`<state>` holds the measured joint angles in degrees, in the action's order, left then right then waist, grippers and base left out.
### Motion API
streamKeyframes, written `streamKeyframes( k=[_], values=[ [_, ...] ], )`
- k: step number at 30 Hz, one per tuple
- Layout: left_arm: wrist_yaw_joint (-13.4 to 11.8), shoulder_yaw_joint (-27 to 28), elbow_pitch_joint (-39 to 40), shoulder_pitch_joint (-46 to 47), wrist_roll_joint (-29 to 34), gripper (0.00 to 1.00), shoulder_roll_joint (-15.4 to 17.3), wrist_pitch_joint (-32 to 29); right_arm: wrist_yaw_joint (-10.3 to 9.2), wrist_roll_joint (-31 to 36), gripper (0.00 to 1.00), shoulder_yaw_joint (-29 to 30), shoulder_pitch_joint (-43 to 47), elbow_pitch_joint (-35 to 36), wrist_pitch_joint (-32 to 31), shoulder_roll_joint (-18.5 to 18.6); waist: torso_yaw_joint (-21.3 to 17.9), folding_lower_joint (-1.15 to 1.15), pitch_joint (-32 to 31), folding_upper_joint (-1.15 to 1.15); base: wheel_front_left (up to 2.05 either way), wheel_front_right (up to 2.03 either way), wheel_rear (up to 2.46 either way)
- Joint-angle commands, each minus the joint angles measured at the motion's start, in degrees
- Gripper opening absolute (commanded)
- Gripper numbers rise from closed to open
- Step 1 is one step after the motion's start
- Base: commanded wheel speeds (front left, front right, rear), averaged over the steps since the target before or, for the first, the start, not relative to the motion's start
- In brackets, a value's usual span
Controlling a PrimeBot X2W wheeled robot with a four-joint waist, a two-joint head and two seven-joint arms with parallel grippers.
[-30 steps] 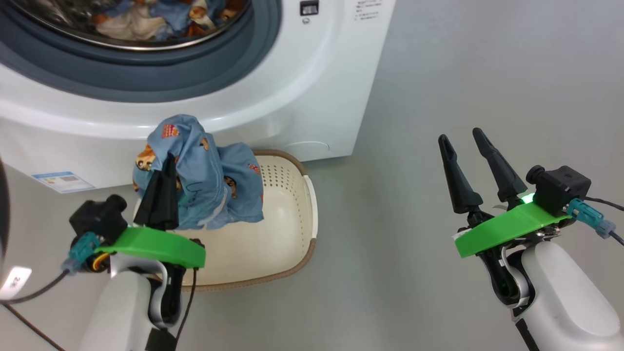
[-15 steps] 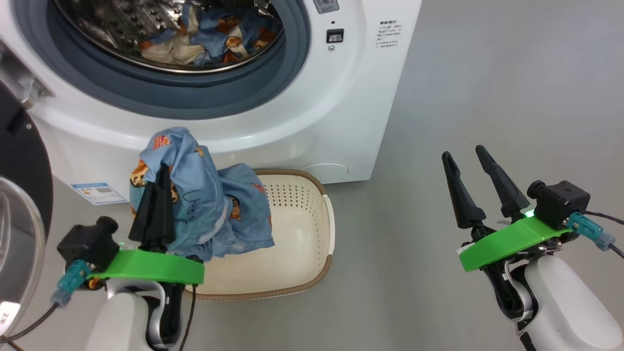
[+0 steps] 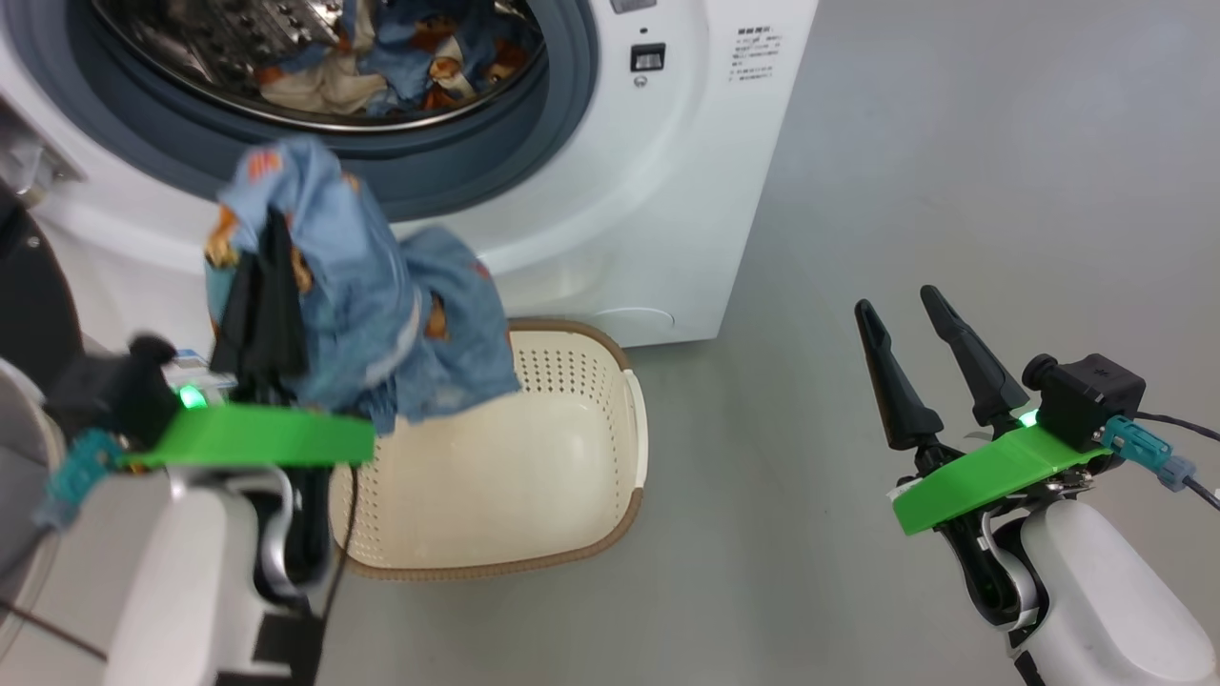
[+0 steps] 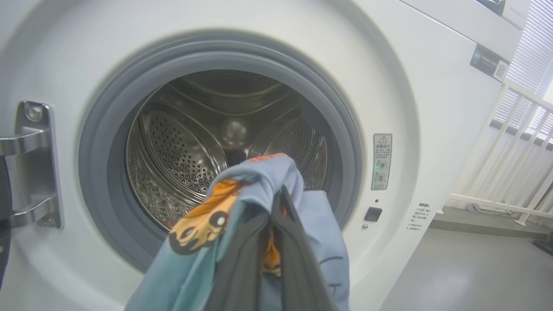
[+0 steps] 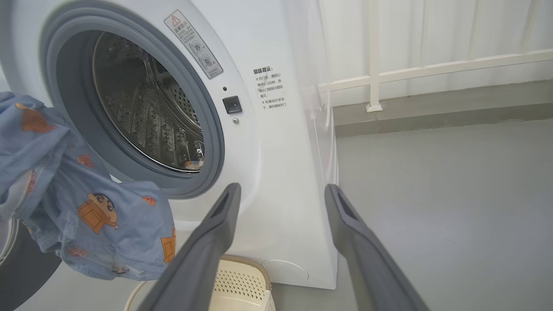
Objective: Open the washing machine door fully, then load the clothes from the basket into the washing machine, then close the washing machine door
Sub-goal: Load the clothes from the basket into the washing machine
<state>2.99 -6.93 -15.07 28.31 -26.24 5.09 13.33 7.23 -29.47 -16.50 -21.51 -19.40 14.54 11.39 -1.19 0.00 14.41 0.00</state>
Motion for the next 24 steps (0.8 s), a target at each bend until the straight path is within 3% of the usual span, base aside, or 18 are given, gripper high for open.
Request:
streamKeyframes(
  k=[1,7,24],
  values=[
    [-0.21,1.99,1.40,3.23,0.07,0.00,1.99,-0.26,0.25,-1.14,1.00,-1.13,-0.37,1.52,0.46,0.41,-0.71,0.00,1.11,0.00,0.00,0.00,0.00],
    [-0.09,1.85,-3.28,10.81,0.12,0.00,2.62,-1.36,0.25,-0.99,1.00,-1.17,-1.21,1.92,0.46,0.34,-1.90,0.00,4.16,0.00,0.00,0.00,0.00],
    [0.77,2.15,-37.76,38.39,1.71,0.00,7.74,-0.03,0.25,-0.04,1.00,-1.25,-5.85,4.27,0.46,-1.51,-9.14,0.00,17.92,0.00,0.00,0.00,0.00]
  ],
)
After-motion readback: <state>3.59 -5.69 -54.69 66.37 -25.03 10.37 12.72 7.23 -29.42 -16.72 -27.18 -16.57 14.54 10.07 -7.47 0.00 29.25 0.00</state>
